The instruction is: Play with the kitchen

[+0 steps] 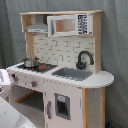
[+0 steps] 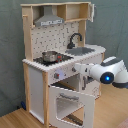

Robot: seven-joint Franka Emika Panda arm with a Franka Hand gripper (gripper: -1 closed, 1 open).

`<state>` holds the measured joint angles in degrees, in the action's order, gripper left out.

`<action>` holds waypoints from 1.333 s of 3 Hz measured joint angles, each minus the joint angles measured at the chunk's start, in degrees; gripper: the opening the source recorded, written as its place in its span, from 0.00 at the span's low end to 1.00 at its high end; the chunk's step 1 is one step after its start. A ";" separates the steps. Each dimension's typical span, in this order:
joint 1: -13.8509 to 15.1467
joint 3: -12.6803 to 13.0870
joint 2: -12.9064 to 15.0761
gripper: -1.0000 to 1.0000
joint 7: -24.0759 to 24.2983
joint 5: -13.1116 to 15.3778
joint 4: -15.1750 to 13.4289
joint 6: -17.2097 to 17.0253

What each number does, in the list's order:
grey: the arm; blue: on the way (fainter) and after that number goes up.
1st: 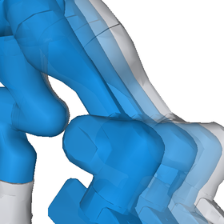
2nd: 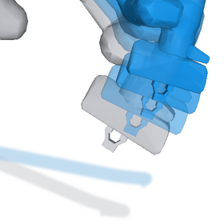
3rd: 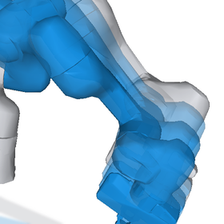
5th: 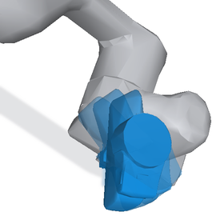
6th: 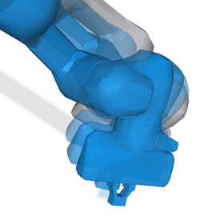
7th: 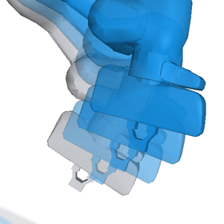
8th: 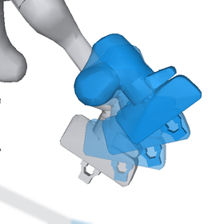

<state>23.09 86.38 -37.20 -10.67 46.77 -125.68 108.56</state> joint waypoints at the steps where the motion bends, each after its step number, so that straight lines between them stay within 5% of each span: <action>1: 0.01 1.14 -2.59 1.00 3.57 4.00 -1.97 0.57; 4: 0.09 3.54 -5.50 1.00 17.17 16.43 -11.01 4.98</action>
<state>23.18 89.92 -42.70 6.50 63.20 -136.70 113.54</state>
